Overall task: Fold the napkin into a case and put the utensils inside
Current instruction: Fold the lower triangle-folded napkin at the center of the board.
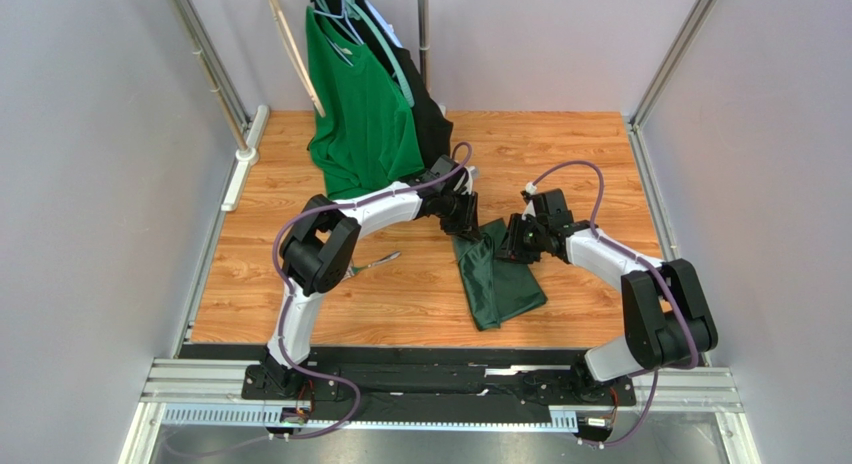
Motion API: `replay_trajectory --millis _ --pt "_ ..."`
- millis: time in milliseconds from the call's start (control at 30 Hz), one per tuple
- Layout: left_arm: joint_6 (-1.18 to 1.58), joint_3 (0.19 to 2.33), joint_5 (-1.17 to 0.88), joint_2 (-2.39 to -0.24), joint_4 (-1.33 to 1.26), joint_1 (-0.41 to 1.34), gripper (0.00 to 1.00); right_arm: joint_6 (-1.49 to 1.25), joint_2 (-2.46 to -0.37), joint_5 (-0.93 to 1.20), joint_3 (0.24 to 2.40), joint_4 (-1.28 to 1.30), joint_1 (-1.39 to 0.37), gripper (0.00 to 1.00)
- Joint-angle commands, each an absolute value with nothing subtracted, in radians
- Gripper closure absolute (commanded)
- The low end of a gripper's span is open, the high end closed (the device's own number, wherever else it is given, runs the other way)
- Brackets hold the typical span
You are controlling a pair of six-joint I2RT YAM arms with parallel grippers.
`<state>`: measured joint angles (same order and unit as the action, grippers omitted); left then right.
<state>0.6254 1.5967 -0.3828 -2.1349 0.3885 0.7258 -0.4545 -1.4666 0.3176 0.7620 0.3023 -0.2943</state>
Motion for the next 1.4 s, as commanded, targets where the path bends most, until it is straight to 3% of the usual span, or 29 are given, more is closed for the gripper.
replay_trajectory --millis 0,200,400,600,900,1067,1367 --pt "0.516 1.623 -0.388 -2.049 0.400 0.724 0.60 -0.440 -1.505 0.357 0.792 0.275 -0.284 0.72" --pt "0.382 1.690 -0.370 -2.059 0.491 0.723 0.55 -0.451 -1.526 0.419 0.784 0.232 -0.284 0.71" --pt "0.153 1.756 -0.359 -2.051 0.557 0.723 0.60 -0.437 -1.497 0.423 0.781 0.253 -0.278 0.70" --pt "-0.038 1.833 -0.465 -2.092 0.532 0.724 0.54 -0.433 -1.470 0.414 0.776 0.284 -0.267 0.68" --pt "-0.087 1.980 -0.476 -2.250 0.588 0.759 0.49 -0.433 -1.420 0.405 0.736 0.310 -0.233 0.64" --pt "-0.107 2.003 -0.505 -2.299 0.615 0.764 0.45 -0.434 -1.402 0.413 0.712 0.316 -0.222 0.55" --pt "-0.106 1.983 -0.491 -2.319 0.606 0.767 0.45 -0.436 -1.428 0.419 0.690 0.299 -0.222 0.54"
